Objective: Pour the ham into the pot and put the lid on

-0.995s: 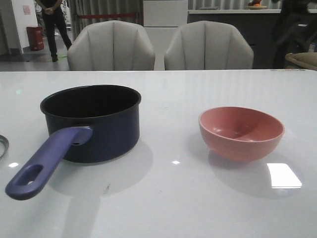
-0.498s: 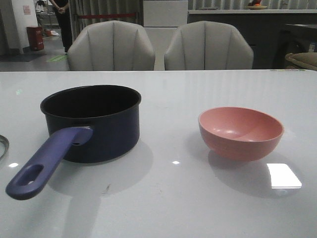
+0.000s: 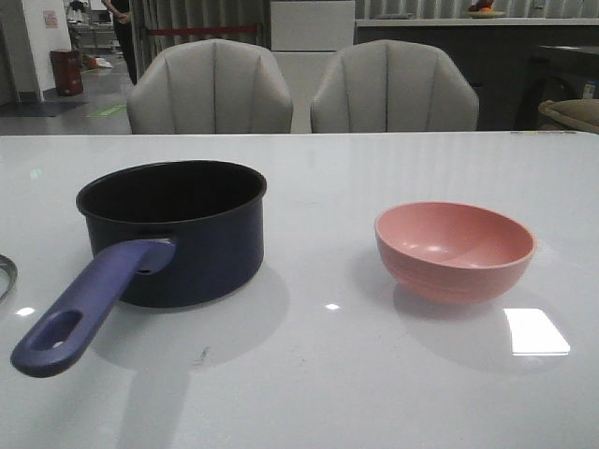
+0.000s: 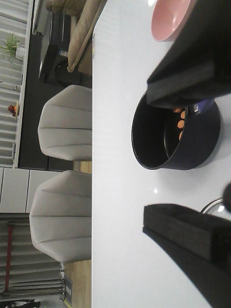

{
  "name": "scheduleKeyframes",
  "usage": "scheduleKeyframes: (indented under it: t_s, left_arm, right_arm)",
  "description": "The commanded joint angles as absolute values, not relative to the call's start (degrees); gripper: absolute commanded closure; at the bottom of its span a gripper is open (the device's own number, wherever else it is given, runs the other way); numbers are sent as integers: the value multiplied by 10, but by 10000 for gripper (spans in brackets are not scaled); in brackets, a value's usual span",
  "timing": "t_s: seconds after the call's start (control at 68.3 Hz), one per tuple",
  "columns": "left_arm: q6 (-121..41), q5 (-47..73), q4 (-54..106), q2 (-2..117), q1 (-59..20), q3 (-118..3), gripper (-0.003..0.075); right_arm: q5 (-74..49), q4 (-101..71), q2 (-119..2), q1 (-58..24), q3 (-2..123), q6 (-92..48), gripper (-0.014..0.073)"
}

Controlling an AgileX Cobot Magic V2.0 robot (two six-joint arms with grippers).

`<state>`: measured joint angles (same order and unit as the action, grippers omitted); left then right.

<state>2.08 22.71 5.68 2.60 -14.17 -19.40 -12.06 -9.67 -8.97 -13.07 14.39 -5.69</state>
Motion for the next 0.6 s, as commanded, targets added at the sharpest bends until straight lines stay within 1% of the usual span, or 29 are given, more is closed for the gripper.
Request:
scheduleKeyframes:
  t_s: [0.0,0.073,0.146,0.19,0.234,0.249,0.263,0.278,0.293,0.307,0.337,0.381,0.586]
  left_arm:
    - [22,184,63,34,-147,-208,244]
    - [22,184,63,34,-147,-208,244]
    - [22,184,63,34,-147,-208,244]
    - [22,184,63,34,-147,-208,244]
    - [22,184,63,34,-147,-208,244]
    - [22,184,63,34,-147,-207,244]
    - [22,184,63,34,-147,-207,244]
    - [22,184,63,34,-147,-207,244]
    - [22,184,63,34,-147,-207,244]
    - [22,184,63,34,-147,-206,244]
    - [22,184,63,34,-147,-203,244]
    - [22,184,63,34,-147,-203,244]
    - [22,187,53,34,-147,-204,226]
  right_arm:
    - [-62,-94,-82,-131,138,-63,132]
    - [-59,-94,-82,-131,131,-63,149]
    - [-62,-94,-82,-131,131,-63,211]
    - [-70,-94,-82,-131,131,-63,298]
    - [-75,-94,-82,-131,131,-63,359]
    - [-75,-94,-82,-131,131,-63,408]
    - [-75,-94,-82,-131,131,-63,408]
    - [-75,-94,-82,-131,131,-63,453]
    - [-75,-94,-82,-131,131,-63,463]
    - [-75,-94,-82,-131,131,-62,470]
    - [-75,-94,-82,-131,131,-62,450]
    - [-75,-94,-82,-131,131,-62,443]
    - [-75,-94,-82,-131,131,-62,444]
